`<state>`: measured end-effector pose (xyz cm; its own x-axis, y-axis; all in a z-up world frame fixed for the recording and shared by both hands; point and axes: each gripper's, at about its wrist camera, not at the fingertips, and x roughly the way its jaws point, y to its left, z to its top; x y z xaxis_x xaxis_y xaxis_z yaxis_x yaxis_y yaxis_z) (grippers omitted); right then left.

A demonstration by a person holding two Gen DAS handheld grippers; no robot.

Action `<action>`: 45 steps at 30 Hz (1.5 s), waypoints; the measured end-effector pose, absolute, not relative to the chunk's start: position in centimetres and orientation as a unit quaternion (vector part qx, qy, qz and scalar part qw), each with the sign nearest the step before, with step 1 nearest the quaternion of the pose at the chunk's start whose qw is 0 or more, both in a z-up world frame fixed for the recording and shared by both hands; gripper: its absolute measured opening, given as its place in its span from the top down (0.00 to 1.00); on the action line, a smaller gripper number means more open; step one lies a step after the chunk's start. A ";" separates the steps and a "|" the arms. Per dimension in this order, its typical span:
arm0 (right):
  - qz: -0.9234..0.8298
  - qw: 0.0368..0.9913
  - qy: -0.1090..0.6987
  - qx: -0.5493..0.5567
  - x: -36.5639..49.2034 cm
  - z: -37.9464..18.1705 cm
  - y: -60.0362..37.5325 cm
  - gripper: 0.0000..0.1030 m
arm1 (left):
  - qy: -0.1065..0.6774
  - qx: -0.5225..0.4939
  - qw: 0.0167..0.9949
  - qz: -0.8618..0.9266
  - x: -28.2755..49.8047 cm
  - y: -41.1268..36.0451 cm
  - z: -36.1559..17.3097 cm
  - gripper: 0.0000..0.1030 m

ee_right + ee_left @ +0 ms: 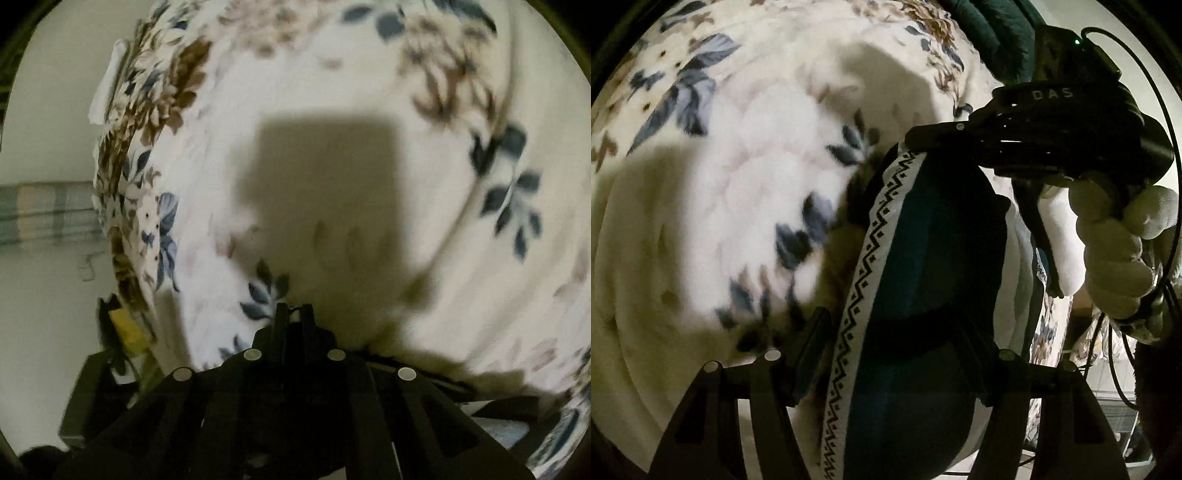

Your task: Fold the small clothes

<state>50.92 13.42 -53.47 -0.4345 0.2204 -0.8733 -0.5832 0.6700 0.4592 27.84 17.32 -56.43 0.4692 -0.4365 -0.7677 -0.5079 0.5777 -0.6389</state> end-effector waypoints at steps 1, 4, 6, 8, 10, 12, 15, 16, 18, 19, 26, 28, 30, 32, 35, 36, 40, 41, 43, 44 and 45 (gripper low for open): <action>0.386 0.513 0.758 -0.112 51.0 -53.5 13.1 0.93 | 0.516 -0.459 0.723 0.025 27.9 17.3 -56.3 0.39; 0.382 0.520 0.761 -0.068 51.6 -52.0 11.0 0.63 | 0.515 -0.456 0.726 0.022 28.0 17.4 -55.5 0.39; 0.366 0.550 0.751 -0.025 52.8 -49.7 7.8 0.46 | 0.510 -0.456 0.729 0.020 28.4 17.8 -54.9 0.39; 0.343 0.594 0.728 -0.002 54.0 -47.0 3.2 0.40 | 0.505 -0.452 0.735 0.020 29.3 18.2 -54.4 0.39; 0.300 0.633 0.714 -0.002 54.8 -45.5 -1.6 0.35 | 0.501 -0.445 0.742 0.022 30.9 18.7 -54.4 0.39; 0.251 0.655 0.713 0.006 55.2 -45.3 -7.0 0.32 | 0.497 -0.439 0.748 0.023 32.6 19.2 -54.7 0.39; 0.185 0.660 0.727 0.030 55.7 -46.9 -14.7 0.32 | 0.489 -0.435 0.756 0.028 35.1 19.9 -55.4 0.39; 0.174 0.657 0.732 0.042 55.6 -48.0 -16.5 0.32 | 0.482 -0.443 0.755 0.027 35.8 20.1 -55.7 0.39; 0.176 0.644 0.740 0.081 55.4 -50.4 -18.5 0.32 | 0.472 -0.457 0.753 0.023 36.5 20.7 -56.3 0.47; 0.179 0.638 0.742 0.103 55.1 -51.4 -19.2 0.32 | 0.464 -0.459 0.757 0.023 36.8 20.8 -56.4 0.59; 0.192 0.644 0.719 0.175 55.2 -54.5 -18.2 0.93 | 0.447 -0.493 0.745 0.049 36.2 22.2 -57.2 0.89; 0.173 0.670 0.698 0.186 55.3 -53.2 -17.8 0.94 | 0.442 -0.501 0.742 0.054 36.1 22.5 -57.5 0.90; 0.162 0.685 0.690 0.169 55.5 -52.5 -17.6 0.94 | 0.444 -0.497 0.744 0.055 36.3 22.4 -57.5 0.90; 0.158 0.683 0.698 0.149 55.6 -52.7 -17.3 0.93 | 0.448 -0.497 0.741 0.053 36.5 22.4 -57.3 0.89; 0.162 0.665 0.716 0.140 55.6 -52.7 -17.4 0.73 | 0.462 -0.497 0.733 0.053 36.1 22.6 -56.4 0.73; 0.160 0.661 0.719 0.145 55.4 -52.1 -17.9 0.60 | 0.464 -0.490 0.736 0.053 35.6 22.6 -55.7 0.59; 0.166 0.652 0.720 0.170 52.5 -49.7 -21.4 0.44 | 0.462 -0.470 0.751 0.043 32.4 21.7 -52.9 0.37; 0.161 0.647 0.724 0.177 51.2 -49.1 -22.7 0.44 | 0.468 -0.463 0.751 0.041 31.1 21.1 -52.4 0.37; 0.144 0.634 0.734 0.196 48.2 -48.9 -24.9 0.44 | 0.483 -0.460 0.744 0.039 28.3 19.8 -52.2 0.37; 0.134 0.630 0.737 0.206 46.8 -49.0 -25.9 0.44 | 0.491 -0.461 0.738 0.041 27.4 19.2 -52.3 0.37; 0.127 0.626 0.739 0.213 45.7 -49.2 -26.5 0.44 | 0.502 -0.465 0.728 0.042 25.7 18.3 -52.8 0.37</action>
